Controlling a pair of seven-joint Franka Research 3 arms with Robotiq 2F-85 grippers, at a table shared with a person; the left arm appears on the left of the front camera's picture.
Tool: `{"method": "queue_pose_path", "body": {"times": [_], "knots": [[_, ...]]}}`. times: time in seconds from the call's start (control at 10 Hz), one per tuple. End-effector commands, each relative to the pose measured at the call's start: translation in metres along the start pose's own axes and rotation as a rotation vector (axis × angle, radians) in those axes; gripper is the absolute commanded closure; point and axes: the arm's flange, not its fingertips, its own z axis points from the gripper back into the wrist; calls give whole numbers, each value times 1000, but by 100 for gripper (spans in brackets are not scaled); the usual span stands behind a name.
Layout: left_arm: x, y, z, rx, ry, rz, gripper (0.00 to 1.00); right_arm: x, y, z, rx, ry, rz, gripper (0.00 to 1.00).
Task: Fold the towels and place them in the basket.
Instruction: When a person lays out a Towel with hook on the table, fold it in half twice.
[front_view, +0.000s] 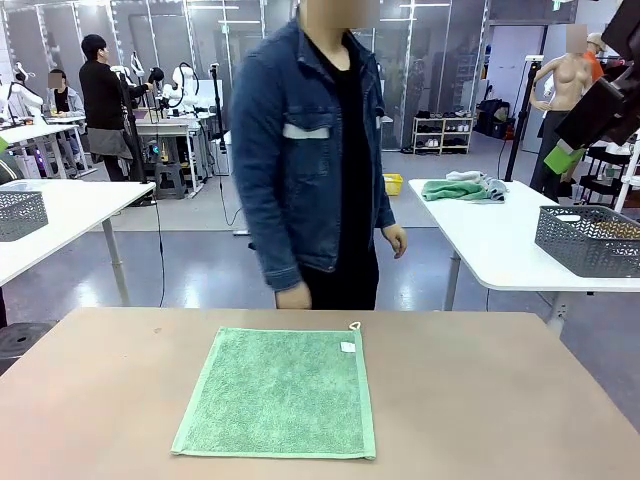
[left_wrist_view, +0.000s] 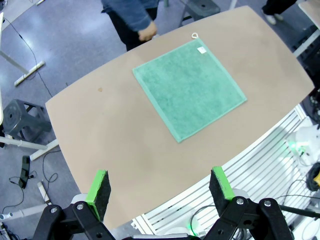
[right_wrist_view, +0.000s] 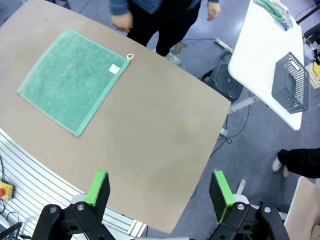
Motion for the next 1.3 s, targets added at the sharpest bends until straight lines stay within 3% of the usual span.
{"method": "queue_pose_path", "body": {"times": [0.0,0.3,0.4,0.5,0.8,1.0,1.2], "knots": [[2,0,0,1,0,-4,0,1,0,0,-2,-4,-1,0],[0,0,0,0,0,0,0,0,0,0,0,0,0,0],[-4,-12,-5,75,8,-99,0,5,13,-16,-66,54,90,0],[-11,-19,-20,84,54,-174,0,7,28,-39,-27,99,193,0],[-38,-35,-65,2,162,-401,0,10,71,-72,-43,170,442,0],[-60,-50,-106,-20,212,-543,0,11,104,-108,44,225,563,0],[-75,-59,-145,-111,230,-595,0,2,134,-150,124,291,665,0]]}}
